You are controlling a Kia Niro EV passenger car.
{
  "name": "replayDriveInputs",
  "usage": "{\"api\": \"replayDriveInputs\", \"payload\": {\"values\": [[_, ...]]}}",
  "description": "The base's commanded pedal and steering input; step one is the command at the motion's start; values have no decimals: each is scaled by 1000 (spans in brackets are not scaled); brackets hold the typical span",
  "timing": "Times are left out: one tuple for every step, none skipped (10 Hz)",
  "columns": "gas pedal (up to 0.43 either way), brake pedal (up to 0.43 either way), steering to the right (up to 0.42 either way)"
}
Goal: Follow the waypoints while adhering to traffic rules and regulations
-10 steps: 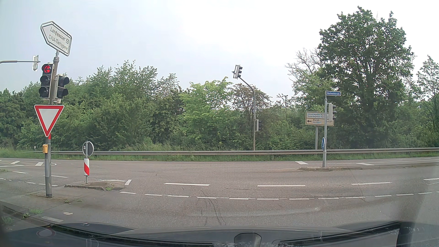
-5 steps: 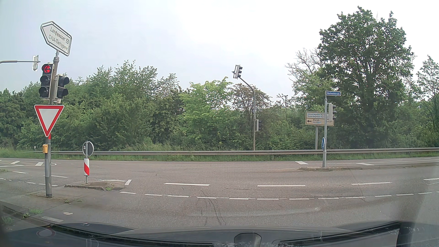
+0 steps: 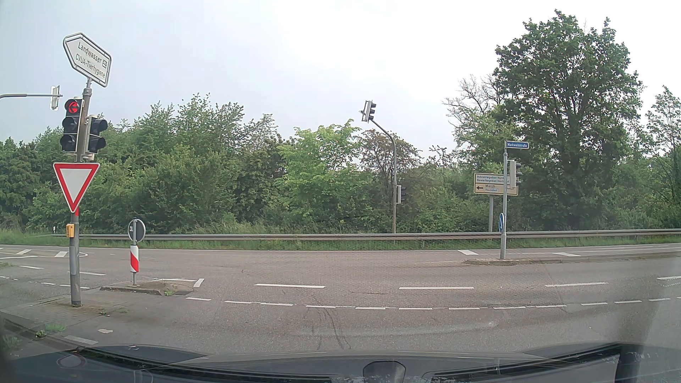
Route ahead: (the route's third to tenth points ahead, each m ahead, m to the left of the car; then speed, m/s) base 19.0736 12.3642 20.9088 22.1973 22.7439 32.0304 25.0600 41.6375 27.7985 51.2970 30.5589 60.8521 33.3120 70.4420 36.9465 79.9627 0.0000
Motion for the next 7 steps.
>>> {"api": "replayDriveInputs", "payload": {"values": [[0, 195, -31], [0, 195, -31], [0, 195, -31], [0, 195, -31], [0, 195, -31], [0, 195, -31], [0, 195, -31]]}}
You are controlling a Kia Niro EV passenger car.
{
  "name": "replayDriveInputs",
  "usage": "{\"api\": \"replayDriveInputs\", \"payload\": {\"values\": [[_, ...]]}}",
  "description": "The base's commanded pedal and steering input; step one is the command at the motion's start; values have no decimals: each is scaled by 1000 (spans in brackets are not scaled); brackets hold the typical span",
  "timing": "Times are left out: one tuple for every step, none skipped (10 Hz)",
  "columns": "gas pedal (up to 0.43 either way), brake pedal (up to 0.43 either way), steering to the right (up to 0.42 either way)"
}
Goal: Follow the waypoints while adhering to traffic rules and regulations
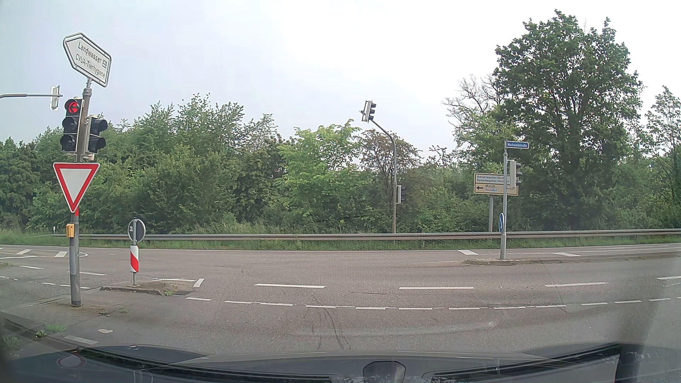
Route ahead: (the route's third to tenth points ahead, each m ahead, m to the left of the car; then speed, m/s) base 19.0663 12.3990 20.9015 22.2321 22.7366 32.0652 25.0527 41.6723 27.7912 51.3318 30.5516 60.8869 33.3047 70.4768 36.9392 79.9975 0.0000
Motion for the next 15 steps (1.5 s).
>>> {"api": "replayDriveInputs", "payload": {"values": [[0, 195, -31], [0, 195, -31], [0, 201, -31], [0, 195, -31], [0, 201, -31], [0, 201, -31], [0, 201, -31], [0, 201, -31], [0, 201, -31], [0, 201, -31], [0, 201, -31], [0, 201, -31], [0, 207, -31], [0, 207, -31], [0, 207, -31]]}}
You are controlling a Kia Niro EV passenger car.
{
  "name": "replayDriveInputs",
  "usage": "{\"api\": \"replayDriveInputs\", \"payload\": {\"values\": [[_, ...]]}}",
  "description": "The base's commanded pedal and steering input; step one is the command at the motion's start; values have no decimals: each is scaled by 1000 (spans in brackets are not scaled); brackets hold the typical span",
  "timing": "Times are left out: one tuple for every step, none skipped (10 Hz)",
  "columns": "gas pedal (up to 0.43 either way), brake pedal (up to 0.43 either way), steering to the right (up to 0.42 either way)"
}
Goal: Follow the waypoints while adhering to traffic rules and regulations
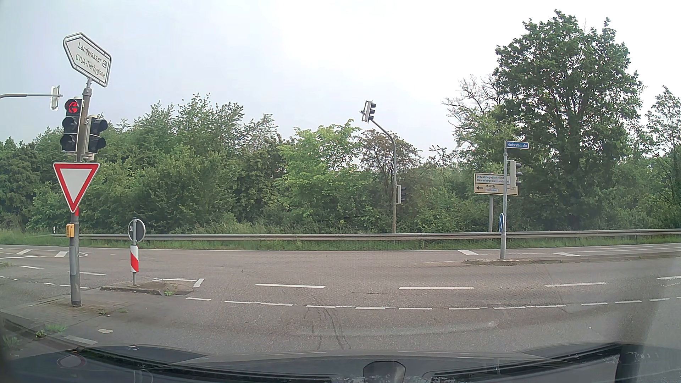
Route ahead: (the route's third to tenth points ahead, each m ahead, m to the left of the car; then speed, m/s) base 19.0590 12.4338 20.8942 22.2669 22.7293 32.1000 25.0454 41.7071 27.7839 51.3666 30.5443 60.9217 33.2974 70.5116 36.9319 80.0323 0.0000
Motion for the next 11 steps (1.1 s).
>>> {"api": "replayDriveInputs", "payload": {"values": [[0, 207, -31], [0, 207, -31], [0, 207, -31], [0, 207, -31], [0, 207, -31], [0, 207, -31], [0, 207, -31], [0, 207, -31], [0, 195, -31], [0, 207, -31], [0, 207, -31]]}}
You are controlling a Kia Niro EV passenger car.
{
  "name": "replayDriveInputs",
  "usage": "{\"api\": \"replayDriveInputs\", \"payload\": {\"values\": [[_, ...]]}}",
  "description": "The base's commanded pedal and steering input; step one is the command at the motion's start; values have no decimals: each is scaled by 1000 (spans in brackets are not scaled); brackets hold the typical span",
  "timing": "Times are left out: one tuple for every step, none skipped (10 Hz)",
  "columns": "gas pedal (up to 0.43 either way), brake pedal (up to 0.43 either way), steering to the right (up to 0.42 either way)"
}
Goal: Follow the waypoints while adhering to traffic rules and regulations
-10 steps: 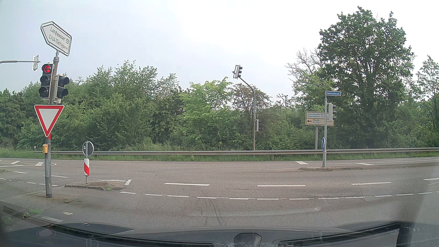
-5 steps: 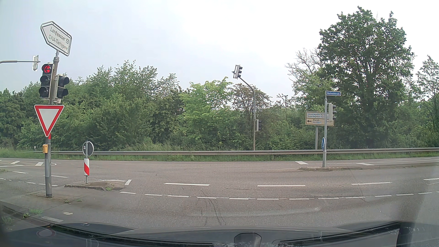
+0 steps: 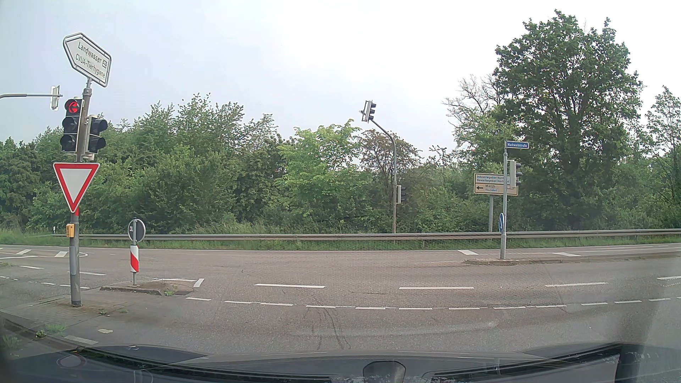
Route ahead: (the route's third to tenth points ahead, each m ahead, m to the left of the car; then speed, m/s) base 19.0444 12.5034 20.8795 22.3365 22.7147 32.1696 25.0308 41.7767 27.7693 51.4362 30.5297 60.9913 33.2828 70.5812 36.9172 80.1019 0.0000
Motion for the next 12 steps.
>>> {"api": "replayDriveInputs", "payload": {"values": [[0, 207, -31], [0, 207, -31], [0, 207, -31], [0, 207, -31], [0, 207, -31], [0, 213, -31], [0, 213, -31], [0, 213, -31], [0, 213, -31], [0, 213, -31], [0, 213, -31], [0, 213, -31]]}}
